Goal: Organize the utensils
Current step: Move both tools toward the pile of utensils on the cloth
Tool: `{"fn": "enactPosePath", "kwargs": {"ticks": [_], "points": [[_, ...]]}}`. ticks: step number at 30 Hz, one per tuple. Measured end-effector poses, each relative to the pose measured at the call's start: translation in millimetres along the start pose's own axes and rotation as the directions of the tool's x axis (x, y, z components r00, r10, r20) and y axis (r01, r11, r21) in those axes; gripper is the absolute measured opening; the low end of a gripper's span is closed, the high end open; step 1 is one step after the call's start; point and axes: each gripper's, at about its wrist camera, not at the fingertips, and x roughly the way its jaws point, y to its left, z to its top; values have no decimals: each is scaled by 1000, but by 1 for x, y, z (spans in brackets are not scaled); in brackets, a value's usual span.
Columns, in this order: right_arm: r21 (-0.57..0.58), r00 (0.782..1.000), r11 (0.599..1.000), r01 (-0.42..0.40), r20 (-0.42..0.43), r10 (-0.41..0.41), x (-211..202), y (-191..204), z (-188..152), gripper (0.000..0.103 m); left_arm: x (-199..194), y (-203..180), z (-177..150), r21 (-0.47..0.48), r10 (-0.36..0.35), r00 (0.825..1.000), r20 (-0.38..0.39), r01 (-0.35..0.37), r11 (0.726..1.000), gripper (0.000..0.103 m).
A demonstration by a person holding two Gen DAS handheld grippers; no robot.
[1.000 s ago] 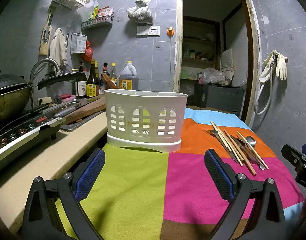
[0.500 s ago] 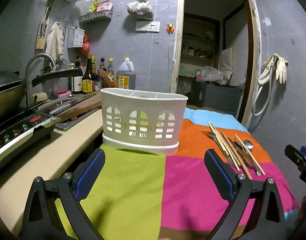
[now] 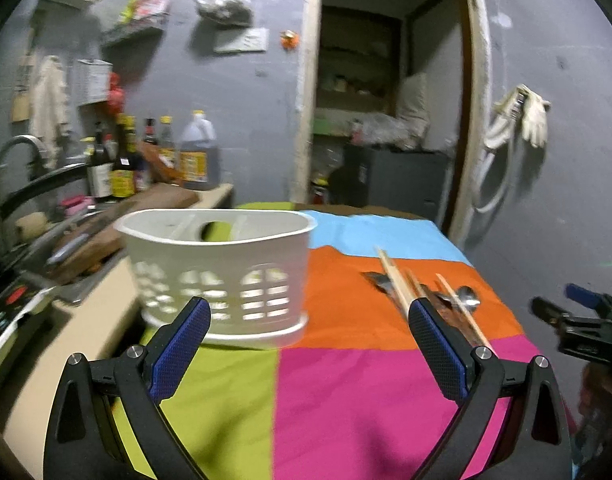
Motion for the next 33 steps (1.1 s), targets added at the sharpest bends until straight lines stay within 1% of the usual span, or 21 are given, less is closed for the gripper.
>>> {"fn": "enactPosePath", "kwargs": {"ticks": [3, 6, 8, 11, 12, 13, 14, 16, 18, 19, 20, 21, 22, 24, 25, 27, 29, 33], "points": [[-24, 1000, 1000, -17, -17, 17, 13, -5, 3, 103, 17, -8, 8, 10, -71, 996, -46, 71, 997, 97], [-58, 1000, 998, -2, -31, 0, 26, -9, 5, 103, 36, -16, 17, 9, -111, 990, -85, 112, 994, 97], [-62, 999, 998, -2, -55, -2, 37, -13, 8, 103, 47, -19, 20, 6, -130, 985, -111, 132, 991, 97], [-44, 994, 999, -15, -109, 10, 54, -21, 9, 103, 64, -28, 26, 34, -137, 981, -140, 143, 989, 96], [-42, 992, 999, -24, -124, 18, 59, -23, 9, 101, 69, -31, 27, 47, -135, 980, -146, 143, 989, 96], [-40, 989, 999, -32, -145, 26, 64, -25, 9, 96, 75, -34, 28, 56, -135, 979, -153, 145, 988, 96], [-38, 986, 999, -37, -165, 30, 69, -26, 8, 87, 81, -37, 29, 65, -135, 977, -164, 147, 987, 95], [-22, 975, 998, -55, -217, 49, 80, -29, 6, 75, 96, -44, 30, 83, -138, 971, -194, 156, 984, 88], [3, 963, 997, -79, -256, 78, 89, -32, 3, 71, 113, -47, 30, 98, -136, 964, -228, 162, 982, 74], [10, 959, 996, -91, -270, 91, 92, -32, 3, 66, 120, -48, 30, 98, -138, 960, -244, 166, 981, 70], [11, 952, 994, -104, -288, 103, 95, -31, 3, 63, 129, -49, 30, 96, -141, 954, -264, 171, 981, 62], [7, 950, 994, -108, -295, 105, 97, -31, 3, 62, 137, -49, 30, 89, -147, 947, -286, 179, 980, 55], [-3, 948, 994, -111, -301, 105, 98, -29, 3, 62, 145, -49, 30, 84, -152, 940, -306, 186, 979, 52], [-24, 945, 993, -114, -310, 101, 102, -25, 5, 62, 160, -48, 29, 79, -161, 932, -325, 197, 977, 44], [-31, 944, 993, -116, -314, 100, 104, -23, 5, 62, 164, -48, 28, 85, -161, 931, -327, 199, 976, 42], [-41, 937, 992, -122, -334, 102, 110, -19, 6, 60, 174, -48, 27, 101, -151, 929, -339, 195, 976, 34], [-49, 930, 989, -139, -350, 114, 116, -15, 6, 57, 183, -47, 26, 96, -156, 921, -358, 202, 975, 32], [-75, 923, 984, -163, -365, 125, 124, -5, 8, 56, 200, -43, 25, 42, -194, 899, -393, 228, 973, 32]]}}
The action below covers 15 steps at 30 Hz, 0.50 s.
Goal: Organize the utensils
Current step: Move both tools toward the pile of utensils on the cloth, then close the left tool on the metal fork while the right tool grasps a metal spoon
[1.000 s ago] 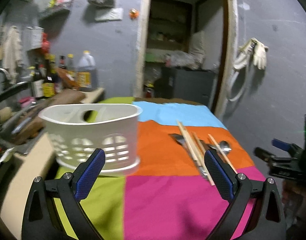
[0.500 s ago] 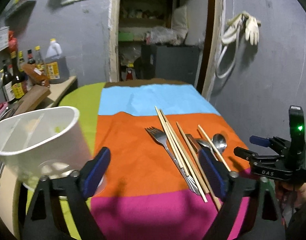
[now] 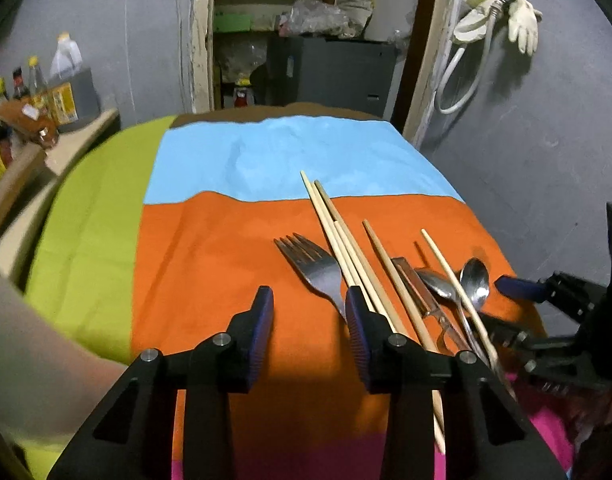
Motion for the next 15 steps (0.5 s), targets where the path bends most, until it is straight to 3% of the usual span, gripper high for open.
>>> {"fn": "enactPosePath", "kwargs": {"ticks": [8, 15], "points": [[2, 1000, 1000, -5, -4, 5, 10, 1, 9, 46, 26, 13, 12, -92, -63, 996, -64, 57, 994, 27], [7, 1000, 1000, -5, -11, 5, 17, 2, 14, 44, 39, 20, 22, -171, -132, 987, -87, 116, 978, 21]]}}
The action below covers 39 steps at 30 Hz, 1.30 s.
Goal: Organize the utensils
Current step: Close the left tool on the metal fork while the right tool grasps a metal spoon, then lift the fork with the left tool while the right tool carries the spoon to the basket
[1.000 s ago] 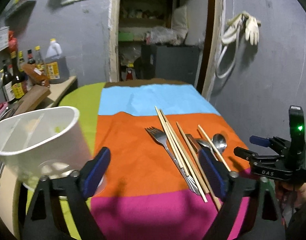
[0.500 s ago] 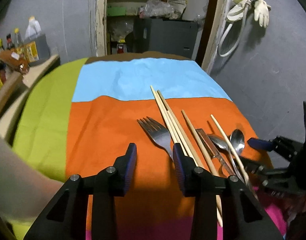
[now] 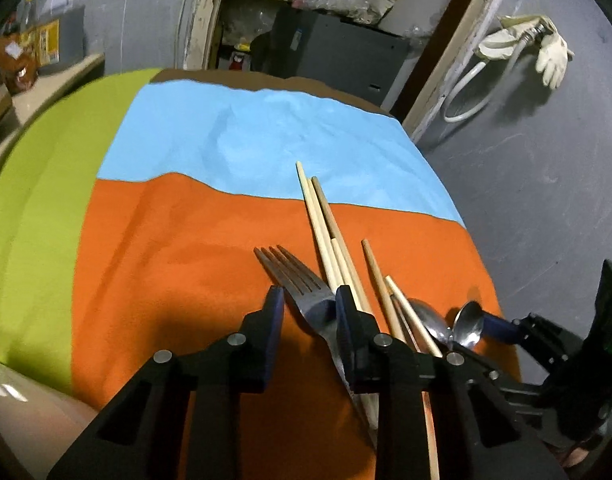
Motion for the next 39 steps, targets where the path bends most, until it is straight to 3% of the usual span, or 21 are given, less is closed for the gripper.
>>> {"fn": "enactPosePath", "kwargs": {"ticks": [5, 6, 10, 15, 18, 22, 28, 33, 39], "points": [[8, 1000, 1000, -8, 2, 8, 0, -1, 0, 44, 1, 2, 2, -42, -51, 998, -30, 50, 998, 10], [12, 1000, 1000, -13, 4, 13, 0, -2, 0, 44, 1, 1, 2, -43, -50, 998, -35, 48, 998, 6], [25, 1000, 1000, -17, 14, 16, -2, -3, 0, 40, 1, -4, 1, -16, -22, 999, -40, 22, 1000, 6], [31, 999, 999, -29, 43, 28, -8, -3, -2, 40, -13, -9, -2, -2, -24, 1000, 1, 24, 1000, 3], [11, 995, 1000, -19, 100, 18, -19, 2, -3, 40, -30, -20, -10, 44, 13, 997, 73, -16, 999, 1], [-42, 975, 999, 11, 223, -1, -42, 14, -9, 40, -59, -31, -29, 92, 69, 970, 234, -93, 991, 1], [-139, 903, 981, 138, 424, -67, -74, 43, -25, 40, -93, -40, -57, 115, 92, 909, 406, -150, 982, 1], [-171, 860, 964, 204, 501, -94, -84, 58, -28, 40, -117, -49, -74, 140, 93, 872, 480, -181, 974, 1], [-159, 823, 963, 218, 561, -94, -100, 66, -24, 40, -149, -48, -77, 135, 60, 849, 525, -152, 979, 1]]}}
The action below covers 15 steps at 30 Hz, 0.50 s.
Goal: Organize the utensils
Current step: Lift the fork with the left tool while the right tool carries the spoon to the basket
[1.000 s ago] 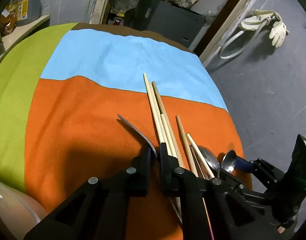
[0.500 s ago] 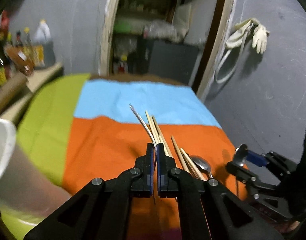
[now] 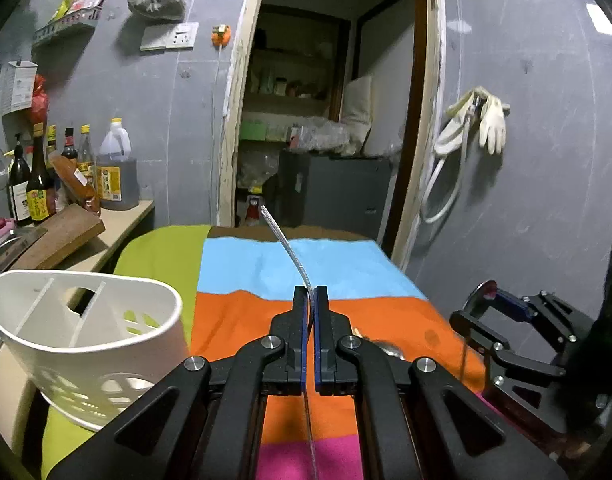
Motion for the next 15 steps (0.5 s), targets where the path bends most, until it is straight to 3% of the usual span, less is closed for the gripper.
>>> {"fn": "enactPosePath", "kwargs": {"ticks": [10, 15], "points": [[-20, 995, 999, 29, 99, -27, -14, 15, 30, 39, -43, 27, 29, -47, -3, 996, 94, 8, 999, 1], [-19, 985, 1000, -14, 171, 17, -19, 25, 63, 40, -66, 52, 56, -69, 85, 984, 157, -75, 995, 1]]}}
